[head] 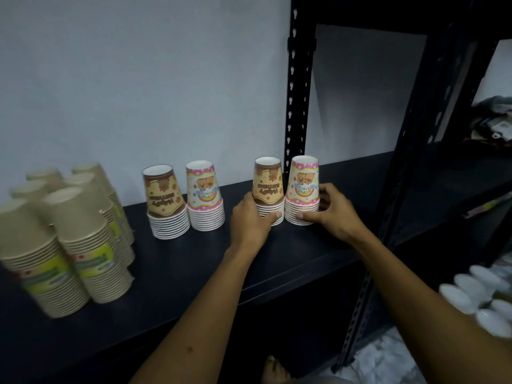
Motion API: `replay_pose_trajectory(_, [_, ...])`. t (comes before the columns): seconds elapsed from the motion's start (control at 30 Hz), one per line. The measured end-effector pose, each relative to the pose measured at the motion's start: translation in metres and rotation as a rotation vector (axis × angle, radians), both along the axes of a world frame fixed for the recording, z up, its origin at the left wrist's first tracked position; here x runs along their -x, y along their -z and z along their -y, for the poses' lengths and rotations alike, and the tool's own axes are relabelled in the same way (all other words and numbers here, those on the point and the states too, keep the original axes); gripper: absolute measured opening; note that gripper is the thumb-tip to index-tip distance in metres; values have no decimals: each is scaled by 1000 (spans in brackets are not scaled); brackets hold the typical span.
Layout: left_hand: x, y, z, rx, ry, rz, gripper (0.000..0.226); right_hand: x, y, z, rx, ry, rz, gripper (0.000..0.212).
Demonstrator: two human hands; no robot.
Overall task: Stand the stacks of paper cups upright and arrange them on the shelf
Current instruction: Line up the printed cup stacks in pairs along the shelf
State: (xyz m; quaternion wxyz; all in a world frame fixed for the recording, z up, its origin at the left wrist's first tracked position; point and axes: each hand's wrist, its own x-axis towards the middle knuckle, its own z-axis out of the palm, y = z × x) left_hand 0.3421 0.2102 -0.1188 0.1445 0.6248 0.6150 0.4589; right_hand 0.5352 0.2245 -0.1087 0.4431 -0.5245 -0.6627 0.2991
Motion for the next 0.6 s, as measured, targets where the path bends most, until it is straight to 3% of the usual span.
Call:
replay_pose_trajectory(0.17, [18,1,49,-26,-90,-73,57,22,0,34,11,-40,-4,73])
replay_pose_trajectory(0.6, [89,-8,130,50,-272,-57,62,102,7,89,-65,-167,29,76])
